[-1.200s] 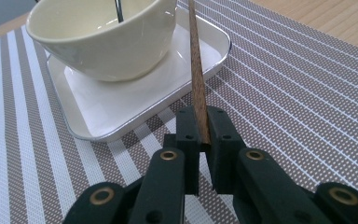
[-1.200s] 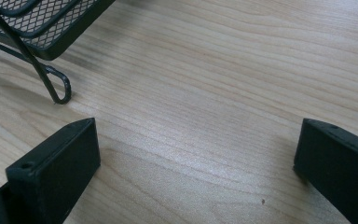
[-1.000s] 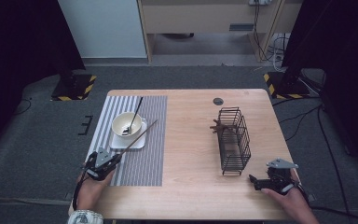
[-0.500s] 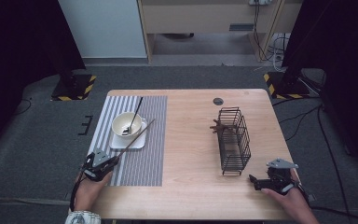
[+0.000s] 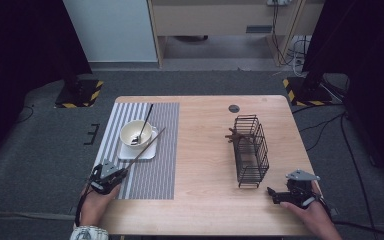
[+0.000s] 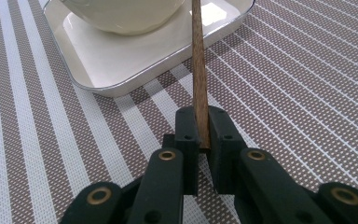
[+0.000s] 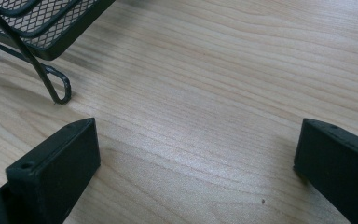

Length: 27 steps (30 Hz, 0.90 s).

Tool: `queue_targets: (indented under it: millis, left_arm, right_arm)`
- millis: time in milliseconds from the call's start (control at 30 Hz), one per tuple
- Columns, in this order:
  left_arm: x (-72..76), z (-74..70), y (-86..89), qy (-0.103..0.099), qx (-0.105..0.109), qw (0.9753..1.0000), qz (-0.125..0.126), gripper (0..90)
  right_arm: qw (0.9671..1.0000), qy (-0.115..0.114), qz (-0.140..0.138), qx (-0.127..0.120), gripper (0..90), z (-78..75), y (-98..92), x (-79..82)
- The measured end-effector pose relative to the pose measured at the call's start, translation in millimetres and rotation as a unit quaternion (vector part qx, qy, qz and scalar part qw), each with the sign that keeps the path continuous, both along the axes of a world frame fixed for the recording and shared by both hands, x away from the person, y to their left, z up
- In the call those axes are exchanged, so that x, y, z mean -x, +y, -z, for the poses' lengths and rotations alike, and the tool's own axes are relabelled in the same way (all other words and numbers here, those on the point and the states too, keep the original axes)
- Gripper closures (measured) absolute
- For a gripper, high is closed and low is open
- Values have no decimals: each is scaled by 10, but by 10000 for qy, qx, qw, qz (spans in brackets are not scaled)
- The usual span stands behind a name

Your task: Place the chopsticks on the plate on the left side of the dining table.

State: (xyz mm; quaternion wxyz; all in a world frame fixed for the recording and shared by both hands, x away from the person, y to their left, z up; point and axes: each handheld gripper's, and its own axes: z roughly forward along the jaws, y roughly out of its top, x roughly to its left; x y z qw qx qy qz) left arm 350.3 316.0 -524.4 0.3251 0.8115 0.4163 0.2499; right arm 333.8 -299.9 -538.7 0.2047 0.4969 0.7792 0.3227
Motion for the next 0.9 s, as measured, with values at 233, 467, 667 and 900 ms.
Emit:
queue_targets:
  millis: [233,467,667,900]
  left_arm:
    - [0,-1,6,-8,-19,10000,-35,827]
    - [-3,2,9,-12,-22,10000,-75,823]
    - [-4,7,8,-29,-35,10000,-87,799]
    - [-3,6,3,-59,-13,10000,-69,797]
  right_arm:
    - [10000,0,0,0,2,0,0,0]
    - [10000,0,0,0,2,0,0,0]
    - [10000,1,1,0,2,0,0,0]
    - [10000,-1,-1,1,2,0,0,0]
